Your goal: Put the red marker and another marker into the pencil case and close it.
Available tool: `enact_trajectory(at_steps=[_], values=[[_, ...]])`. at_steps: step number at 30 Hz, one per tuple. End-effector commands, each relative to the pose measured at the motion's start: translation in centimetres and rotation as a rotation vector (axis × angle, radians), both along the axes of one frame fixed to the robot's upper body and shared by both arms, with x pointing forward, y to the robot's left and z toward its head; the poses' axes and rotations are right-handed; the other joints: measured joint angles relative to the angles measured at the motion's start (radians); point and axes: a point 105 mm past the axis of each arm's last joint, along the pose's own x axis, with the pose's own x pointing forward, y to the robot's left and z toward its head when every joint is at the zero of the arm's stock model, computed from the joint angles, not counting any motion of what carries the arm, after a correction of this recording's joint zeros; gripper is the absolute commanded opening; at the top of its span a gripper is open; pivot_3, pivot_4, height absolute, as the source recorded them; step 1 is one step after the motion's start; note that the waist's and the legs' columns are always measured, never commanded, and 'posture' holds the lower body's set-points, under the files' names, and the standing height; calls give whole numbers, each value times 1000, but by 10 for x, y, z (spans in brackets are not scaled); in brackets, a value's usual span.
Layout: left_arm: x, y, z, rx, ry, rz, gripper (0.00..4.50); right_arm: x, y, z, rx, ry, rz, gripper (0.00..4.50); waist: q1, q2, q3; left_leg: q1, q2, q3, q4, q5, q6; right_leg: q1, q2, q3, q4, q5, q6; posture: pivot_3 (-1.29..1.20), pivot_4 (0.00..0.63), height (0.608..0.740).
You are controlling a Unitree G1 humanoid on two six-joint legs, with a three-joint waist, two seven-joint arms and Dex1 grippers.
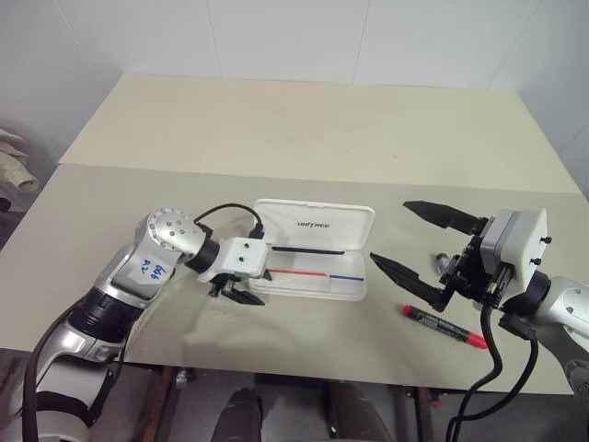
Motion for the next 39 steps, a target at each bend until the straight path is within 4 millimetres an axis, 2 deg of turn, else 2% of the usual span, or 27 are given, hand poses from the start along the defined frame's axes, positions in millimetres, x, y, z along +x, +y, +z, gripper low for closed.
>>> enact_trajectory(at_steps=[1, 8, 13, 16, 19, 22, 28, 30, 33, 35, 39], values=[[-1, -4, 9, -20, -24, -13, 2624, -2, 1, 6, 10, -43, 3, 4500, 0, 0, 0, 0, 0, 0, 0, 0, 0, 0, 0, 0, 0, 0, 0, 0, 150, 740], [-5, -6, 15, -57, 10, -9, 2624, -1, 2, 5, 16, -41, 9, 4500, 0, 0, 0, 0, 0, 0, 0, 0, 0, 0, 0, 0, 0, 0, 0, 0, 150, 740], [-12, -4, 23, -88, 23, -67, 2624, 0, 1, 4, 17, -33, 16, 4500, 0, 0, 0, 0, 0, 0, 0, 0, 0, 0, 0, 0, 0, 0, 0, 0, 150, 740], [-10, -4, 35, -174, 14, -67, 2624, 3, 0, 2, 16, -18, 30, 4500, 0, 0, 0, 0, 0, 0, 0, 0, 0, 0, 0, 0, 0, 0, 0, 0, 150, 740], [-17, -6, 50, -262, 19, -129, 3472, 6, -1, 1, 25, 1, 38, 4500, 0, 0, 0, 0, 0, 0, 0, 0, 0, 0, 0, 0, 0, 0, 0, 0, 150, 740], [-12, -8, 65, -355, -42, -121, 4450, 6, -1, -2, 18, 25, 51, 4500, 0, 0, 0, 0, 0, 0, 0, 0, 0, 0, 0, 0, 0, 0, 0, 0, 150, 740], [-24, -1, 81, -432, -10, -162, 4483, 3, -9, -10, -43, 68, 63, 4500, 0, 0, 0, 0, 0, 0, 0, 0, 0, 0, 0, 0, 0, 0, 0, 0, 150, 740], [-30, 6, 84, -442, 25, -165, 4483, 3, -20, -17, -97, 108, 49, 4500, 0, 0, 0, 0, 0, 0, 0, 0, 0, 0, 0, 0, 0, 0, 0, 0, 150, 740], [-34, 17, 83, -427, 45, -154, 4483, 0, -50, -30, -206, 192, -14, 4500, 0, 0, 0, 0, 0, 0, -1, 0, 0, 0, 0, 0, -1, 0, 0, 0, 150, 740], [-33, 18, 85, -437, 30, -154, 4483, -3, -65, -37, -253, 229, -52, 4500, 4, 0, 0, 0, 0, 0, -1, 0, 0, 0, 0, 0, -1, 0, 0, 0, 150, 740], [-43, 11, 113, -501, 74, -193, 4483, -23, -101, -58, -315, 340, -135, 4500, 11, -2, 1, 0, 0, 0, 1, 0, 0, 1, 0, 0, -1, 0, 0, 0, 150, 740]])
